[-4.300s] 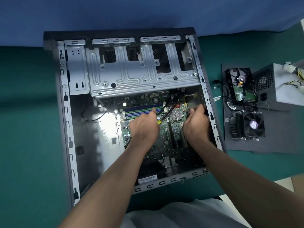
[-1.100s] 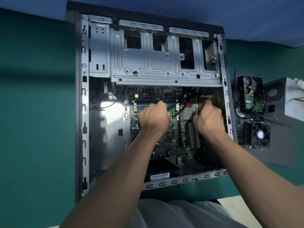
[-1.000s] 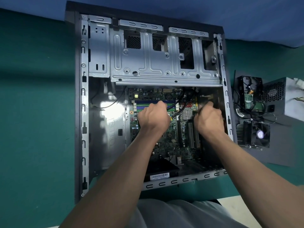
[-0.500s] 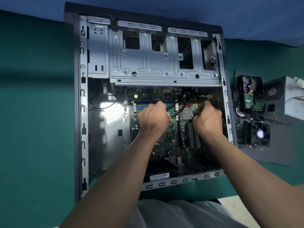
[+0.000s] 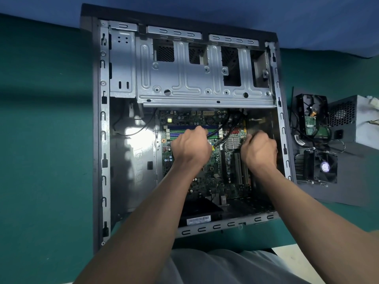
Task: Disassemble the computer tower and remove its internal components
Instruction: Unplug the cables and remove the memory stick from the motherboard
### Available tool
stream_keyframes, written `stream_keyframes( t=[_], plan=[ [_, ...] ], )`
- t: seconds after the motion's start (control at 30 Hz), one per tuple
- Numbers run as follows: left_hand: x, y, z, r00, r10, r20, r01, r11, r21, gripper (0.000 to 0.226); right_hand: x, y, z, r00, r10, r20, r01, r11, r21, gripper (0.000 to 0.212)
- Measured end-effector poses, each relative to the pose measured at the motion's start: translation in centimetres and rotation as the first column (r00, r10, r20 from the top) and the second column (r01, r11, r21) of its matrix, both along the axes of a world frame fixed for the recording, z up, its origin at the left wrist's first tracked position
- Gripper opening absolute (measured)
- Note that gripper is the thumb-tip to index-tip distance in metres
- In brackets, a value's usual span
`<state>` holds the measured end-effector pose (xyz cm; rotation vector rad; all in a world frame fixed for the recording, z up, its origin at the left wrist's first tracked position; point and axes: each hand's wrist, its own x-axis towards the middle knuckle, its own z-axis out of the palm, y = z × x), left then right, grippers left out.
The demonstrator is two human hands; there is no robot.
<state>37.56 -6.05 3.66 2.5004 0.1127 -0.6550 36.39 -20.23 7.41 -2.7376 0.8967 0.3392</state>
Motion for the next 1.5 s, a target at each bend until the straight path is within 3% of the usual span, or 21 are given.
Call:
stream_keyframes(
  t=[0.2,0.33,0.53,0.87,0.97,1.33,1.5],
  plan=[
    [-0.1,0.1,0.0,1.000,0.002,0.014,-0.002,1.000,-0.004,0.035,-0.4,-0.5,0.2,0.999,0.013,0.032,-0.012,1.000,-0.017,0.020],
    [-0.2,0.0,0.1,1.000,-0.002,0.018,0.002,1.000,-0.005,0.034,-1.2,-0.3,0.3,0.999,0.033,-0.027,-0.033,0.999,-0.018,0.014],
    [-0.1,0.0,0.0,1.000,-0.002,0.024,0.002,1.000,-0.004,0.034,-1.4,0.1,0.4,0.994,0.032,-0.109,-0.032,0.999,-0.006,0.026],
    [-0.1,0.0,-0.4,1.000,0.002,0.019,-0.002,1.000,-0.017,0.040,-1.8,0.3,-1.0,0.981,-0.161,-0.103,0.174,0.976,0.131,0.028],
    [-0.1,0.0,-0.4,1.000,0.009,0.016,-0.008,1.000,-0.020,0.040,-1.8,0.6,-1.1,0.960,-0.266,-0.085,0.276,0.950,0.144,0.017],
    [-0.1,0.1,-0.9,1.000,0.025,0.008,-0.025,0.999,-0.034,0.043,-1.6,0.3,-1.3,0.985,-0.172,0.028,0.168,0.981,0.092,0.032],
    [-0.2,0.0,-1.2,1.000,0.010,0.030,-0.009,0.999,-0.035,0.044,-2.1,0.5,0.4,0.993,-0.107,0.045,0.100,0.986,0.131,0.026]
  ],
)
